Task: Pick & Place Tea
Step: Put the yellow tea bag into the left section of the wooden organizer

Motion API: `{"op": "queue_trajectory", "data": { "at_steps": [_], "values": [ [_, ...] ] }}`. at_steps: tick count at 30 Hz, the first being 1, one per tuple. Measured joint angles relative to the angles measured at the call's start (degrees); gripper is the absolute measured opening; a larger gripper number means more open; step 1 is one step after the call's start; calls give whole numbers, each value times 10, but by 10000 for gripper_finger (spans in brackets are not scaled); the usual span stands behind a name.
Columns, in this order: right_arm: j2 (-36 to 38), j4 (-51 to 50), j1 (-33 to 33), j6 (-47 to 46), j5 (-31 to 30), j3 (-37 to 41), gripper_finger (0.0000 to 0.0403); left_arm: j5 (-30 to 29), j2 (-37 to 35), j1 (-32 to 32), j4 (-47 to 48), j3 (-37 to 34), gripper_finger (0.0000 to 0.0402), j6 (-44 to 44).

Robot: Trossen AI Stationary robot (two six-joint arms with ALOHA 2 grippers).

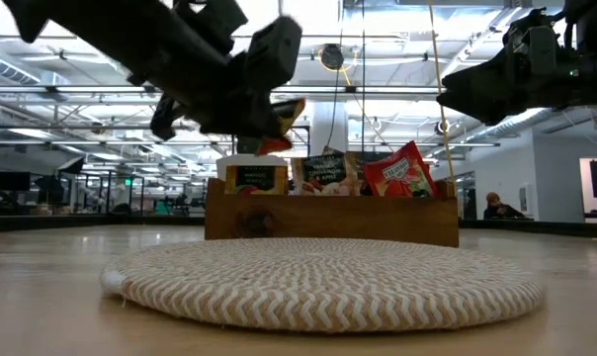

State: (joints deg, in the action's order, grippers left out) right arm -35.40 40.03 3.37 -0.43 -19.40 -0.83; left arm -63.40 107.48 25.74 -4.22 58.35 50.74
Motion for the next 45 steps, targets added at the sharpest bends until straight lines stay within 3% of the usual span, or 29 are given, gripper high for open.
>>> {"op": "queue_trajectory", "data": {
  "at_steps": [7,23,32,45],
  "values": [
    [0,0,0,0,0,0,278,2,10,-1,69,0,14,79],
    [0,0,0,0,0,0,279,26,26,-26,103,0,13,83],
    [0,2,0,0,0,0,278,35,46,-33,64,0,13,49],
    [0,0,0,0,0,0,278,52,45,-32,43,0,159,11]
  ]
}}
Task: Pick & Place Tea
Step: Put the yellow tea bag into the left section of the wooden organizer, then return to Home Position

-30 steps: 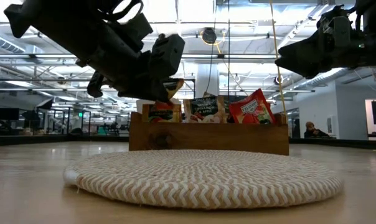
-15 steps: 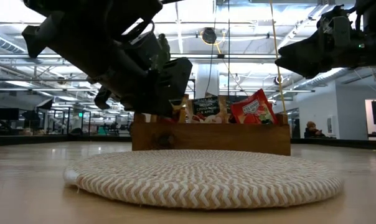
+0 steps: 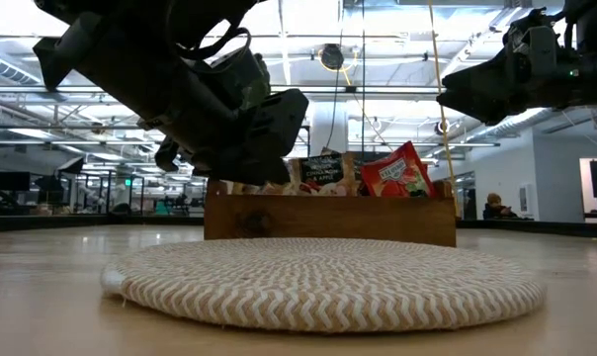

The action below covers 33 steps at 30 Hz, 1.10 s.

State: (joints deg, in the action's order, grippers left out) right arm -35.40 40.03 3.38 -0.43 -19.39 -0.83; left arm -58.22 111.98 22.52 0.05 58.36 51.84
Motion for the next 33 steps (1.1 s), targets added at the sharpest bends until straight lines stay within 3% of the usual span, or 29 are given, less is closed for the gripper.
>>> {"op": "queue_trajectory", "data": {
  "at_steps": [7,12,22,27,30,33],
  "values": [
    [0,0,0,0,0,0,279,8,-17,4,-33,0,200,-64],
    [0,0,0,0,0,0,277,13,-64,12,-42,0,201,-136],
    [0,0,0,0,0,0,277,54,-239,41,-45,0,202,-268],
    [0,0,0,0,0,0,279,68,-348,53,2,0,201,-346],
    [0,0,0,0,0,0,278,136,-403,55,54,0,204,-283],
    [0,0,0,0,0,0,277,209,-460,56,141,0,201,-339]
  ]
}}
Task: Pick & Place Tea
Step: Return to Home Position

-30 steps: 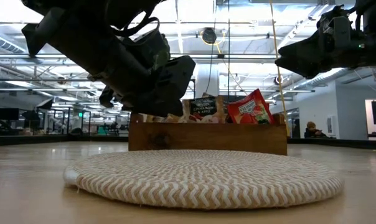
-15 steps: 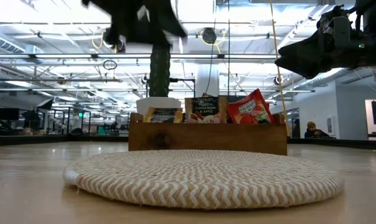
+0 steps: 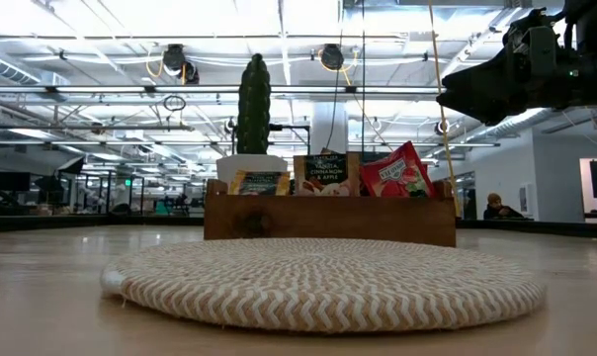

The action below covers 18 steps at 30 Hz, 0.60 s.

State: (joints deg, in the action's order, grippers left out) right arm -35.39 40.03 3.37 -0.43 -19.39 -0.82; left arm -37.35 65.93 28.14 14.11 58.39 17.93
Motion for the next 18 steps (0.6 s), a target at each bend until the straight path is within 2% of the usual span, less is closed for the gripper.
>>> {"op": "queue_trajectory", "data": {
  "at_steps": [2,4,6,8,14,18],
  "values": [
    [0,0,0,0,0,0,278,6,-35,1,72,-6,198,-10],
    [0,0,0,0,0,0,279,-26,-66,-2,84,-44,198,-2],
    [0,0,0,0,0,0,278,-54,-102,-11,44,-106,198,-7],
    [0,0,0,0,0,0,277,-49,-143,-23,-43,-186,198,-33],
    [0,0,0,0,0,0,279,119,-267,-68,-311,-418,204,-131],
    [0,0,0,0,0,0,277,142,-355,-89,-354,-509,204,-146]
  ]
}}
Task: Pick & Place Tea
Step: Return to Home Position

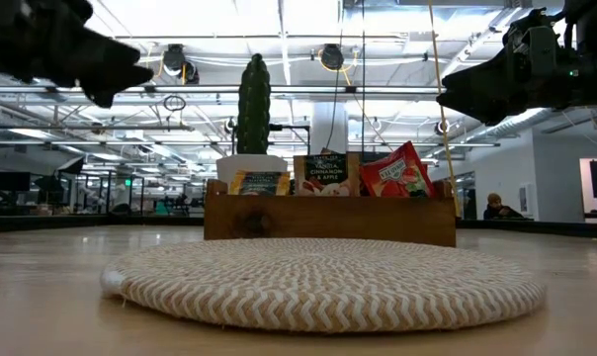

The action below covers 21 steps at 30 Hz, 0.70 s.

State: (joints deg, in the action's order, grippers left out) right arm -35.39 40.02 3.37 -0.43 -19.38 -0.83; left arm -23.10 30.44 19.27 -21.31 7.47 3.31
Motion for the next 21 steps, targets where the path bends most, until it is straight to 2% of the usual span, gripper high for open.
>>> {"op": "queue_trajectory", "data": {
  "at_steps": [6,9,14,21],
  "values": [
    [0,0,0,0,0,0,279,39,-117,-31,10,-66,204,-13],
    [0,0,0,0,0,0,277,57,-153,-43,53,-69,203,-12],
    [0,0,0,0,0,0,279,67,-174,-57,64,-69,204,-13],
    [0,0,0,0,0,0,277,64,-166,-61,71,-69,204,9]
  ]
}}
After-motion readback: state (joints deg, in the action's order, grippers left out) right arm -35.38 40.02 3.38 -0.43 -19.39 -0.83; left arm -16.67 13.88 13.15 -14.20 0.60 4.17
